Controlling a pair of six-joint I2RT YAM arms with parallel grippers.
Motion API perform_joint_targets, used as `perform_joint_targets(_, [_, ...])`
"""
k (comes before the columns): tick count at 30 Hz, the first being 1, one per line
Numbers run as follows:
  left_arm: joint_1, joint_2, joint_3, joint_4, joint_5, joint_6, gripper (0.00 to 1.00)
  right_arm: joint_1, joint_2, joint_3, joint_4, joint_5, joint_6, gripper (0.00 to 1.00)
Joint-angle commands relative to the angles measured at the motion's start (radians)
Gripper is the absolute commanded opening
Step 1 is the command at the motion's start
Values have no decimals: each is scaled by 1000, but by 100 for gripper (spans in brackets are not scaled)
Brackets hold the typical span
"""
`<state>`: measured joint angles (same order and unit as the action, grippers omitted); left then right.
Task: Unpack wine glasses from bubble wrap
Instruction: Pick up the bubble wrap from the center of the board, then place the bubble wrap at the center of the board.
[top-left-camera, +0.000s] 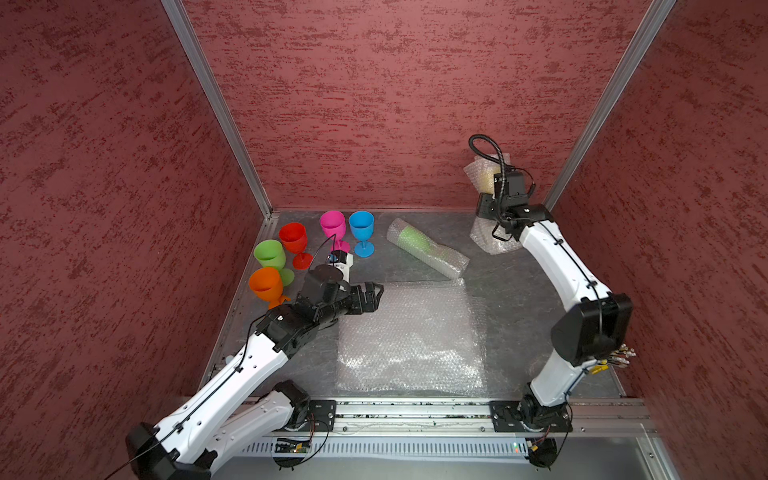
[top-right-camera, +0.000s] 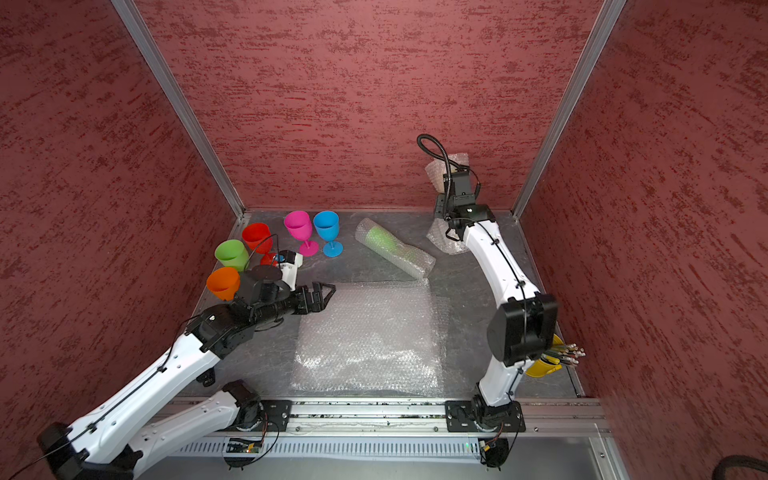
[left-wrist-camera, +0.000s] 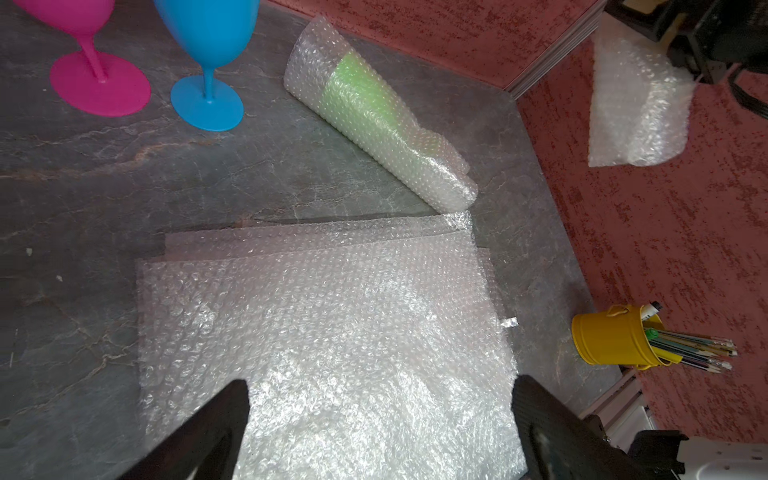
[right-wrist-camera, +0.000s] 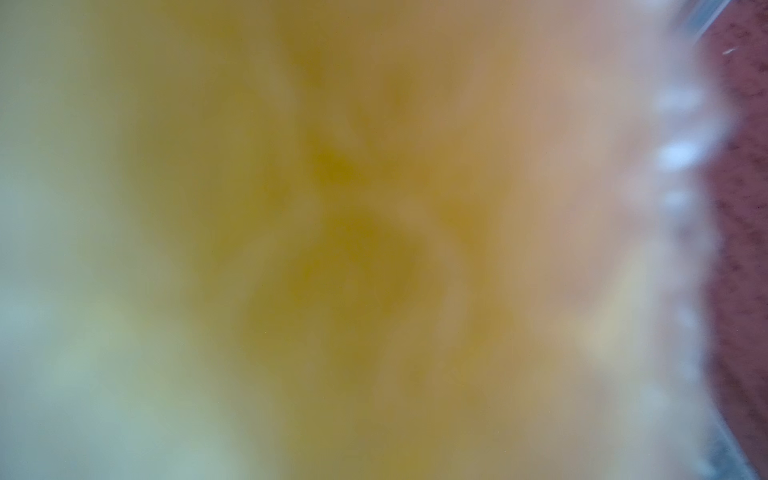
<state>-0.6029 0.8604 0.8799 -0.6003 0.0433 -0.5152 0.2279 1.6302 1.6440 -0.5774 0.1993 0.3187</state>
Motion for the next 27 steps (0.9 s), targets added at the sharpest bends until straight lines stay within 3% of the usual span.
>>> perform_joint_targets(1, [4,-58,40,-87,0,7,100,27,-164,-219,110,-238,198,62])
perform_joint_targets(6, [9,-87,44,-197,21,-66,100,142,-456,-604,330,-455,487,62])
perform_joint_targets(11, [36,-91,14,-237,57,-95,100,353,-586,-883,571,-453,748,63])
perform_joint_targets(19, [98,-104,-24,-233,98,-118,100,657,-429,-1071,959,-354,1029,68])
perform_joint_targets(27, [162,-106,-60,-210,167,-123,100,764,-272,-1065,1029,-231,1233,71])
